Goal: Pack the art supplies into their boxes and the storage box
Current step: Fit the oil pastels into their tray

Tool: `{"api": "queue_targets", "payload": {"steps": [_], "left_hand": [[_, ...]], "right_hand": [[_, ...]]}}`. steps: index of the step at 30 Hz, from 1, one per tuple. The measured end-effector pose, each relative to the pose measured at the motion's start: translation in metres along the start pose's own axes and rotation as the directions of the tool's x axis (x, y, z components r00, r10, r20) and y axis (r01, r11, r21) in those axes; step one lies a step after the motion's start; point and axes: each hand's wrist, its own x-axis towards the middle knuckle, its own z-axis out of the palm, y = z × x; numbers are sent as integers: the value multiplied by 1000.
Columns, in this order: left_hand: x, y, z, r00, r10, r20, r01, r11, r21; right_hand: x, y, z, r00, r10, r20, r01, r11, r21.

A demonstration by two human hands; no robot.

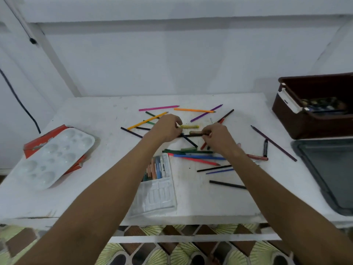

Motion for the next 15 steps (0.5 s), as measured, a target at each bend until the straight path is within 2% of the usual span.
{"api": "queue_targets", "payload": {"steps": [3, 8, 11, 15], "left_hand": [[24, 4, 11, 1000, 17, 0, -17, 994, 108], [49, 10, 26, 998, -8, 55, -3, 979, 202], [52, 11, 32, 997, -28, 69, 12, 975, 222], [50, 10, 34, 998, -40, 51, 26, 968, 249]], "right_hand": [[19, 7, 7, 998, -56, 9, 57, 989, -134], [36, 8, 13, 987, -88, 133, 133, 914, -384], [38, 11, 14, 985, -77, 152, 134, 900, -414], [41, 13, 13, 983, -72, 167, 130, 920, -369]]}}
